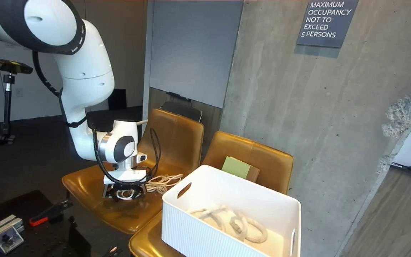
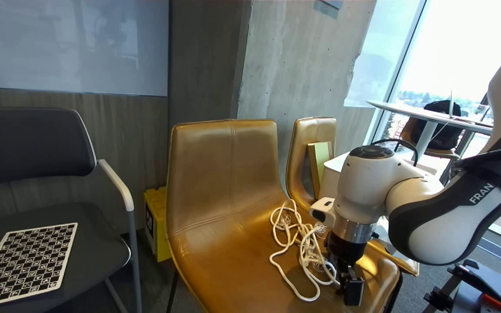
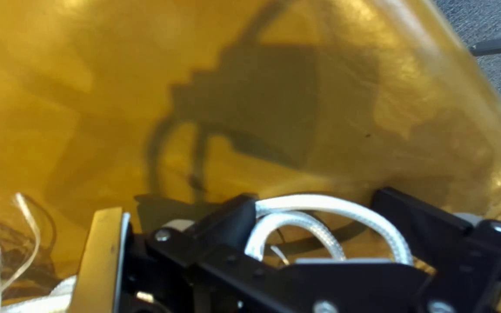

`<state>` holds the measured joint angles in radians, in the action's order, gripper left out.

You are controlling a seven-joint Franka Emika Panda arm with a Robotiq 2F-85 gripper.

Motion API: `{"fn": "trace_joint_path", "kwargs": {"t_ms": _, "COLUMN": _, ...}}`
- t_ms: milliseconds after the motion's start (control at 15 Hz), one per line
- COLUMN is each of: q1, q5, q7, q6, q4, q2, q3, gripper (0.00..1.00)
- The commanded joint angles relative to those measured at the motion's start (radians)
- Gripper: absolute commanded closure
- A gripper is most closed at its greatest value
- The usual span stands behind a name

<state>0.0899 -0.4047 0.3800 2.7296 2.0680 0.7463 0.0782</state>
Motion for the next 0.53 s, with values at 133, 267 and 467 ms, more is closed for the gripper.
{"fn": "trace_joint_path", "kwargs": {"t_ms": 133, "q1": 0.075, "q5": -0.032, "q7": -0.070, "q6": 0.025, "q4": 0.057, "q2": -0.081, "q3": -0.038, "gripper": 0.69}}
{"fn": "trace_joint_path", "kwargs": {"t_ms": 267, "q1": 0.124, "q5": -0.066, "q7": -0.119, "q6": 0.020, "q4": 0.114, "q2": -0.174, "q3": -0.069, "gripper": 0.85}}
{"fn": "trace_joint_path", "kwargs": {"t_ms": 467, "q1": 0.209, "q5": -0.164, "q7": -0.225, "q6": -0.003, "q4": 0.205, "q2": -0.349, "q3": -0.130, "gripper": 1.00}}
